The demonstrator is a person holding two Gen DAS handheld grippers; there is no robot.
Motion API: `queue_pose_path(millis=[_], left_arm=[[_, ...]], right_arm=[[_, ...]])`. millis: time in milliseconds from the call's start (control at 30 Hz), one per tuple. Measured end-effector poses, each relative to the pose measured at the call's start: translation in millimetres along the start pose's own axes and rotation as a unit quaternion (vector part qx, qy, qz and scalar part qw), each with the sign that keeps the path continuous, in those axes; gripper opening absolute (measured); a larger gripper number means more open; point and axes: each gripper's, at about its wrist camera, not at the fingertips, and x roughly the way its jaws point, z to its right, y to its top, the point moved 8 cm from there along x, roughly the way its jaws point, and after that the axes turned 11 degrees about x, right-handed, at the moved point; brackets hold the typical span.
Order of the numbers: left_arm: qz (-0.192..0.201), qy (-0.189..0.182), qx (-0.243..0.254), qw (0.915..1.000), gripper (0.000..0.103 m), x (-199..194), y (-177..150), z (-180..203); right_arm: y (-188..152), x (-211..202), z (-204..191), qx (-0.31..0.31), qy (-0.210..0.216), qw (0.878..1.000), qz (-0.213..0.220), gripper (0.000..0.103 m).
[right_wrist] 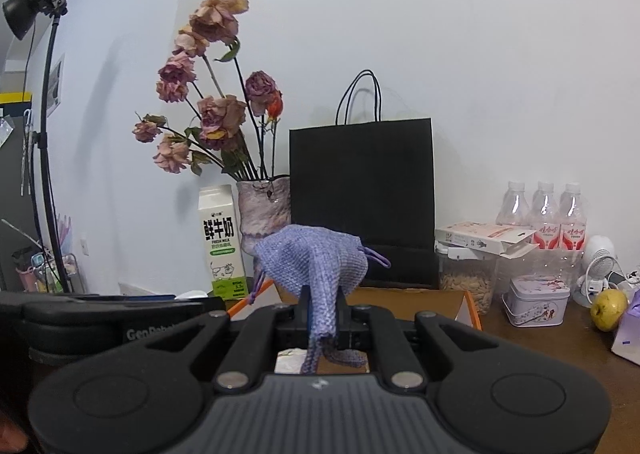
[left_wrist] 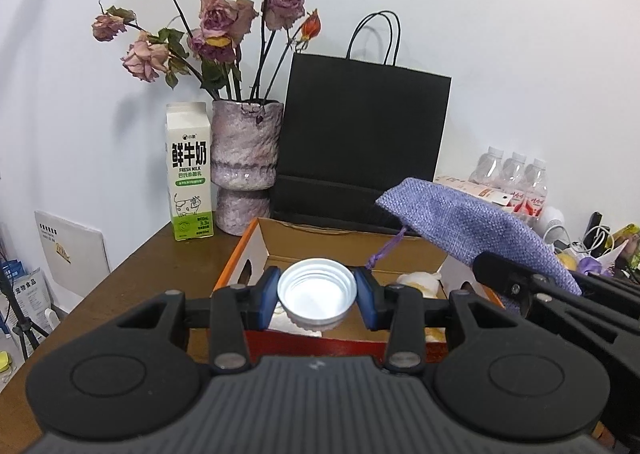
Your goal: Organize objects
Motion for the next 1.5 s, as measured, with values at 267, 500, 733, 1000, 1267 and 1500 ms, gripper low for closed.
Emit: queue_pose_path(millis=[267, 500, 733, 1000, 1267, 1500], left_arm=[[-0.011, 0.012, 0.006, 0.9998, 0.041, 28.6, 6.7, -1.4], [-0.025, 0.020, 0.017, 0.9994, 0.041, 54.7, 8.9, -1.5], [-0.037, 0.025, 0.019, 0.9988, 0.041, 82.6, 7.7, -1.2], [-0.063, 0.034, 0.033, 0.9969, 0.041, 121.2, 5.0, 4.9], [-0.087, 0.045, 0.043, 0.9943, 0.041, 152.0, -3.8, 7.8], [-0.095, 0.058, 0.045, 0.9928, 0.041, 170.1, -7.4, 7.3]], right_arm=[[4.0, 28.0, 10.9, -0.001, -0.003, 1.000, -0.013, 0.007], [8.0, 52.5, 21.8, -0.005, -0.008, 1.000, -0.021, 0.007], [5.1, 80.1, 38.2, -0.004, -0.020, 0.999, -0.039, 0.007], [-1.9, 113.2, 55.3, -0.006, -0.037, 0.997, -0.062, 0.007], [-15.5, 139.2, 71.4, -0.009, -0.053, 0.995, -0.083, 0.007], [-28.9, 151.9, 78.7, -0.013, -0.064, 0.993, -0.099, 0.007]])
